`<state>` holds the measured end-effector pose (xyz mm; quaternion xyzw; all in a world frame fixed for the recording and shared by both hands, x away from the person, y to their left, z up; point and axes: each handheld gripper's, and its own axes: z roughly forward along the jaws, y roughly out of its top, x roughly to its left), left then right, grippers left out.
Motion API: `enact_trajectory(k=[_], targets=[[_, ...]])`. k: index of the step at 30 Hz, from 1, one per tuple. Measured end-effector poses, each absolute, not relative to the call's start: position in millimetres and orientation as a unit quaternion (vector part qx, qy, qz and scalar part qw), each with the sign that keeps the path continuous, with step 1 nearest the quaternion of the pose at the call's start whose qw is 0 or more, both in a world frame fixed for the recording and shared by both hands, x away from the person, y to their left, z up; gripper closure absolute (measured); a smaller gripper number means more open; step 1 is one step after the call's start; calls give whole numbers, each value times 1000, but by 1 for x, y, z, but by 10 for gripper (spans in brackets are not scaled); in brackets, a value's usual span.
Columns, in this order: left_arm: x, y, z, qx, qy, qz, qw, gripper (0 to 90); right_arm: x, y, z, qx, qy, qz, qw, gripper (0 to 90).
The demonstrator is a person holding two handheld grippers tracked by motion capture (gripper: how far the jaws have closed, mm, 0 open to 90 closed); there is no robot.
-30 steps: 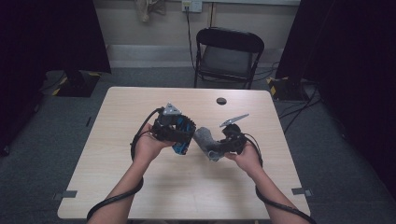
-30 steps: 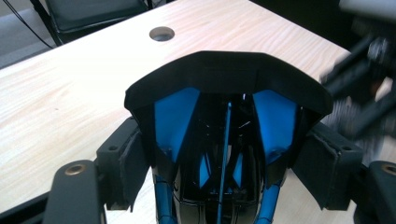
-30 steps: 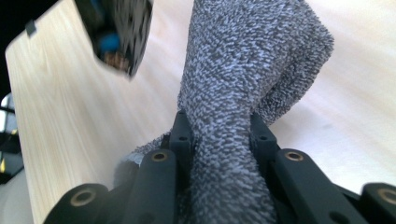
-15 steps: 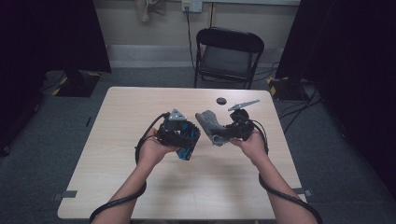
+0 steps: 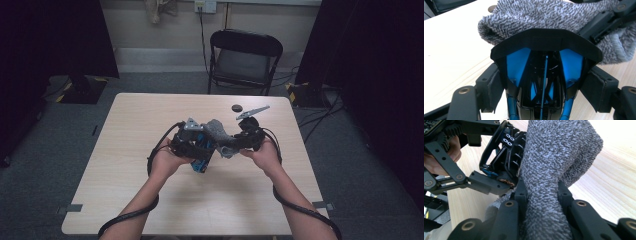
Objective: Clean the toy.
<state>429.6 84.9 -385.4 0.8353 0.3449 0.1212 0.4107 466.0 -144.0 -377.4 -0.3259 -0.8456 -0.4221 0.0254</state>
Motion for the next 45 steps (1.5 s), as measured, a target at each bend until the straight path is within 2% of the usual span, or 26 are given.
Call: enact_trajectory(k=[45], targets=[[432, 86, -377, 831, 349, 131, 414, 254, 457, -131, -404, -323, -845, -422, 53, 706]])
